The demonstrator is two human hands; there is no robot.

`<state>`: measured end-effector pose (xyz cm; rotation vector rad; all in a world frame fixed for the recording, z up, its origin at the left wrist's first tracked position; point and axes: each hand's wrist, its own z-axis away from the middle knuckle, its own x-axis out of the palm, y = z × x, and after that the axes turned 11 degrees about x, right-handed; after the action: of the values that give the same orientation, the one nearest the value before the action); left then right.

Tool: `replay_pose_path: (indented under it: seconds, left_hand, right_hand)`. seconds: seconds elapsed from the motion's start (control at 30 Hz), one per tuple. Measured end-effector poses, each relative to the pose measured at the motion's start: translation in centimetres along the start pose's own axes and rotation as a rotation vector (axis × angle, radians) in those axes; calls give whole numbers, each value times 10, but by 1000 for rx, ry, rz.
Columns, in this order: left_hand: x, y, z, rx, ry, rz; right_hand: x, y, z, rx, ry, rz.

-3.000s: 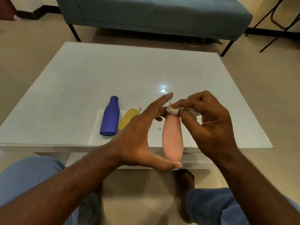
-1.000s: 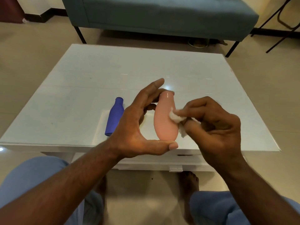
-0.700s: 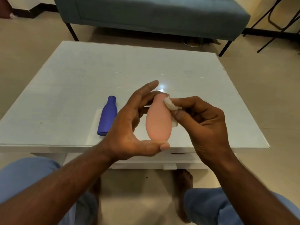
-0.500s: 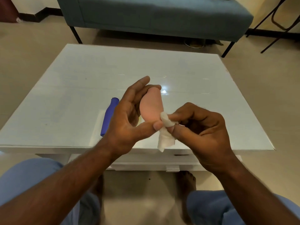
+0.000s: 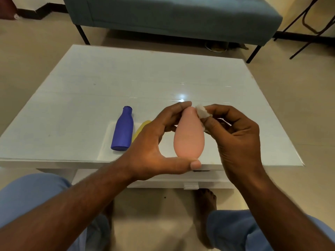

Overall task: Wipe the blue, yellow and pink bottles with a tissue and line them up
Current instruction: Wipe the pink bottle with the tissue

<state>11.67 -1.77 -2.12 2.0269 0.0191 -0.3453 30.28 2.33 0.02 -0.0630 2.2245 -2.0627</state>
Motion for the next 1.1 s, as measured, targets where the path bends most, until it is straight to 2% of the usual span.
replay_pose_path:
  seconds: [0.1, 0.4, 0.47, 0.57, 0.77, 0.9, 1.1]
  left_hand:
    - [-1, -3, -2, 10, 29, -30]
    - [-6, -11, -6, -67, 166, -43]
    - [-6, -12, -7, -85, 175, -51]
    - [-5, -8, -7, -76, 163, -32]
    - [4, 3, -1, -18, -77, -114]
    - [4, -5, -1, -23, 23, -124]
    - [-3, -12, -2, -63, 143, -182]
  right_hand:
    - [0, 2, 1, -13, -60, 7]
    - [-2, 2, 3, -213, -257, 55]
    - [-1, 2, 5, -237, -256, 60]
    - [1, 2, 6, -222, -171, 86]
    - [-4, 2, -3, -21, -13, 33]
    - [-6, 7, -2, -19, -72, 133]
    - [-6, 3, 0, -79, -174, 154]
